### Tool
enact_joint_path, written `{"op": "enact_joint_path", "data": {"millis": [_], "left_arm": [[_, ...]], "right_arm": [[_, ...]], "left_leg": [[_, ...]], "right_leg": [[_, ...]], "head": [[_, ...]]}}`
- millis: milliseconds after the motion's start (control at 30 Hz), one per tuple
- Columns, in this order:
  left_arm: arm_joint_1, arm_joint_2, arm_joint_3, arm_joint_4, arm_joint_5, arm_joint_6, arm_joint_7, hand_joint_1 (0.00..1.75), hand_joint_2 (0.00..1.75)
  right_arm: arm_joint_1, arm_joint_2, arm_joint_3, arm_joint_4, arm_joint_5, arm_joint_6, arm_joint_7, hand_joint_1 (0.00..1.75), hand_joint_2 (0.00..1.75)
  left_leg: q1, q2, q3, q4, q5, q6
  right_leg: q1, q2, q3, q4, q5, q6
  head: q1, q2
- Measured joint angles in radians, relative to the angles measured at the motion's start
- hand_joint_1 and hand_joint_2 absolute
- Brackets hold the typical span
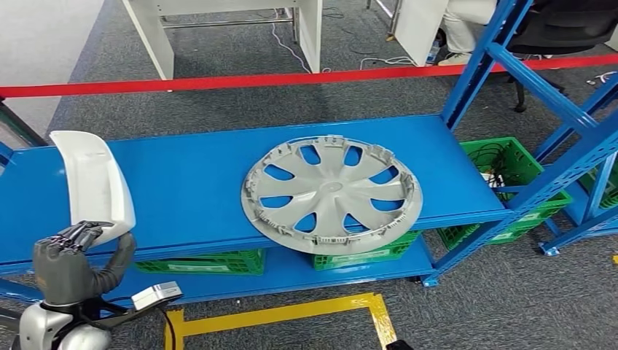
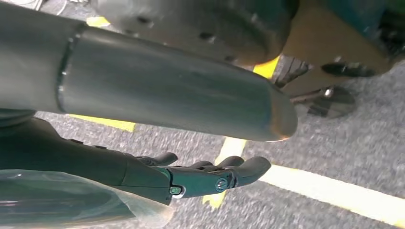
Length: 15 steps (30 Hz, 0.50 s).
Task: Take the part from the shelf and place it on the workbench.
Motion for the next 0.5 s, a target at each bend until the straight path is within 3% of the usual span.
{"op": "enact_joint_path", "data": {"millis": [67, 133, 167, 200, 233, 333, 400, 500], "left_arm": [[0.001, 0.004, -0.001, -0.007, -0.003, 0.001, 0.003, 1.75, 1.75], [0.005, 0.007, -0.001, -0.010, -0.008, 0.001, 0.008, 1.75, 1.75], [0.008, 0.008, -0.001, -0.010, -0.013, 0.001, 0.011, 1.75, 1.75], [0.012, 0.010, -0.001, -0.011, -0.018, 0.001, 0.014, 1.75, 1.75], [0.015, 0.011, -0.001, -0.011, -0.023, 0.001, 0.016, 1.75, 1.75], [0.019, 0.014, -0.001, -0.012, -0.028, 0.001, 0.017, 1.75, 1.75], [0.020, 0.017, -0.001, -0.015, -0.029, 0.001, 0.018, 1.75, 1.75], [0.022, 0.023, -0.001, -0.019, -0.031, 0.001, 0.019, 1.75, 1.75]], "right_arm": [[-0.003, 0.001, -0.001, 0.000, 0.001, -0.001, 0.002, 0.00, 0.00], [-0.004, 0.001, -0.002, 0.000, 0.001, -0.001, 0.003, 0.00, 0.00], [-0.004, 0.002, -0.003, 0.000, 0.001, -0.001, 0.003, 0.00, 0.00], [-0.004, 0.002, -0.003, 0.000, 0.001, 0.000, 0.004, 0.00, 0.00], [-0.004, 0.002, -0.003, 0.000, 0.001, 0.000, 0.004, 0.00, 0.00], [-0.006, 0.003, -0.003, 0.000, 0.001, -0.001, 0.005, 0.00, 0.00], [-0.009, 0.004, -0.003, 0.000, 0.000, -0.001, 0.005, 0.00, 0.00], [-0.010, 0.005, -0.003, 0.000, 0.000, -0.001, 0.005, 0.00, 0.00]], "left_leg": [[0.006, 0.003, 0.011, -0.022, 0.013, 0.011], [0.005, 0.005, 0.011, -0.025, 0.019, 0.016], [0.005, 0.005, 0.009, -0.025, 0.019, 0.015], [0.005, 0.005, 0.008, -0.023, 0.018, 0.015], [0.005, 0.005, 0.007, -0.021, 0.018, 0.014], [0.008, 0.002, 0.002, -0.004, 0.009, 0.000], [0.006, 0.000, -0.008, 0.011, 0.006, -0.013], [0.006, -0.001, -0.021, 0.024, 0.006, -0.029]], "right_leg": [[0.002, 0.000, -0.026, 0.052, -0.035, 0.003], [0.000, 0.000, -0.091, 0.179, -0.097, 0.004], [0.000, 0.000, -0.124, 0.241, -0.117, 0.007], [-0.001, 0.000, -0.143, 0.275, -0.117, 0.009], [-0.002, 0.000, -0.145, 0.270, -0.095, 0.010], [-0.005, 0.001, -0.066, 0.098, 0.010, 0.012], [-0.004, 0.006, -0.035, 0.036, 0.028, 0.005], [-0.003, 0.007, -0.044, 0.034, 0.030, -0.016]], "head": [[0.003, 0.000], [0.006, 0.000], [0.006, 0.000], [0.006, 0.000], [0.006, 0.000], [0.008, 0.000], [0.008, 0.000], [0.008, 0.000]]}}
